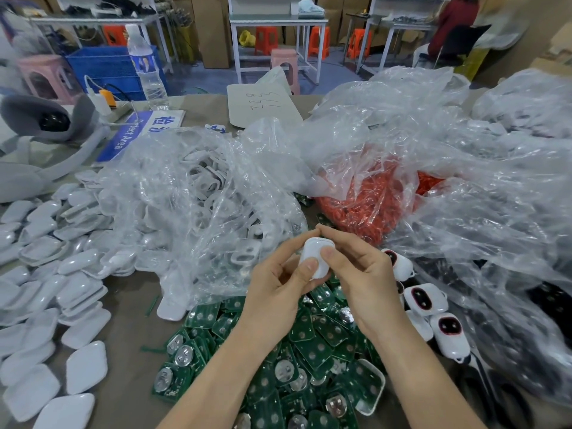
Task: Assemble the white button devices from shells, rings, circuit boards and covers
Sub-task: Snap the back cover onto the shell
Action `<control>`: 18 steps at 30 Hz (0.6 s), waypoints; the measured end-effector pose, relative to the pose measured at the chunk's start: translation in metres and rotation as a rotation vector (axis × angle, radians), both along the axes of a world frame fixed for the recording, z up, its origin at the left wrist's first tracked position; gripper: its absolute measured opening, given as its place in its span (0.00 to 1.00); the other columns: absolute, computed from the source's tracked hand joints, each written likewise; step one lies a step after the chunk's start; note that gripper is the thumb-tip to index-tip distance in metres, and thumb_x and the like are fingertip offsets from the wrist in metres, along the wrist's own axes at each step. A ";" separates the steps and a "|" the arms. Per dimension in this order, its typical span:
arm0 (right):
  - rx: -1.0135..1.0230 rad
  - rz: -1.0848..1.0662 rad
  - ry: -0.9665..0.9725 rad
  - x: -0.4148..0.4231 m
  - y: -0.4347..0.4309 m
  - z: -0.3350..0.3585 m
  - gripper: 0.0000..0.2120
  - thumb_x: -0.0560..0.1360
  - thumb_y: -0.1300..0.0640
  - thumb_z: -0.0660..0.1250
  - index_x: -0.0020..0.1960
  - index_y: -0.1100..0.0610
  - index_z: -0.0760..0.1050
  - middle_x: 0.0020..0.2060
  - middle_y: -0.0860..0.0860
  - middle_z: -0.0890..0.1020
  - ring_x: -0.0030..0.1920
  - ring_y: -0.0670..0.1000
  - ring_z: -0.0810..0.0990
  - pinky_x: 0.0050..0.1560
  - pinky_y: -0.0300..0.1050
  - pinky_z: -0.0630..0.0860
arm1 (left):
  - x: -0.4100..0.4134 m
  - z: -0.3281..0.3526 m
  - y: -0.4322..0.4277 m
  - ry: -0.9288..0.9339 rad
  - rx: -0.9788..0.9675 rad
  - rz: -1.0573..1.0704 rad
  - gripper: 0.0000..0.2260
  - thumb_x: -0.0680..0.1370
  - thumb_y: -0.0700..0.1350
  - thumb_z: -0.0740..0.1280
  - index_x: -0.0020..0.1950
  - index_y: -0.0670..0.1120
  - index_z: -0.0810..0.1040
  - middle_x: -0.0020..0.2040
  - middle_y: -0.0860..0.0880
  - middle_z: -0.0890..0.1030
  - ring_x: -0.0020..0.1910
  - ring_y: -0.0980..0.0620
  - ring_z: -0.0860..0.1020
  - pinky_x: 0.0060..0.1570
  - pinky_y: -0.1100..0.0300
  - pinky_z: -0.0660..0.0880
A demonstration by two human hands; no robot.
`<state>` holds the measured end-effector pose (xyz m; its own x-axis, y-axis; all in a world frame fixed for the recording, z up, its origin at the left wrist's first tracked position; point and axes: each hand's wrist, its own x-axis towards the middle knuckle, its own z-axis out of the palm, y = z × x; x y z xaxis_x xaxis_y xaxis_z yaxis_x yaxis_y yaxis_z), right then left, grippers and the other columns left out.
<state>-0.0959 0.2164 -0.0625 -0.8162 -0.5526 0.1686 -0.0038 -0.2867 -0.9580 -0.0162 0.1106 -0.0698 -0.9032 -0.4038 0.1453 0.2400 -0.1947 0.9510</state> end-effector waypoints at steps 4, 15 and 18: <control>-0.021 -0.006 -0.023 0.000 0.000 0.000 0.11 0.69 0.55 0.70 0.50 0.45 0.85 0.50 0.50 0.86 0.52 0.48 0.84 0.50 0.35 0.77 | 0.000 0.001 0.002 0.007 0.016 0.007 0.14 0.75 0.45 0.67 0.61 0.52 0.80 0.50 0.44 0.85 0.53 0.47 0.84 0.51 0.60 0.79; -0.014 -0.008 0.023 -0.003 0.003 0.000 0.10 0.71 0.55 0.69 0.50 0.47 0.84 0.48 0.52 0.86 0.51 0.51 0.84 0.50 0.39 0.79 | 0.000 0.004 -0.001 -0.035 0.093 -0.008 0.13 0.75 0.49 0.68 0.58 0.56 0.83 0.55 0.47 0.84 0.56 0.47 0.82 0.52 0.56 0.80; -0.020 -0.017 0.073 -0.005 0.004 -0.001 0.08 0.72 0.57 0.69 0.49 0.47 0.83 0.44 0.51 0.86 0.46 0.48 0.84 0.46 0.36 0.78 | -0.001 0.004 -0.004 -0.044 0.231 -0.058 0.13 0.74 0.49 0.69 0.58 0.52 0.84 0.57 0.45 0.84 0.55 0.47 0.83 0.52 0.55 0.80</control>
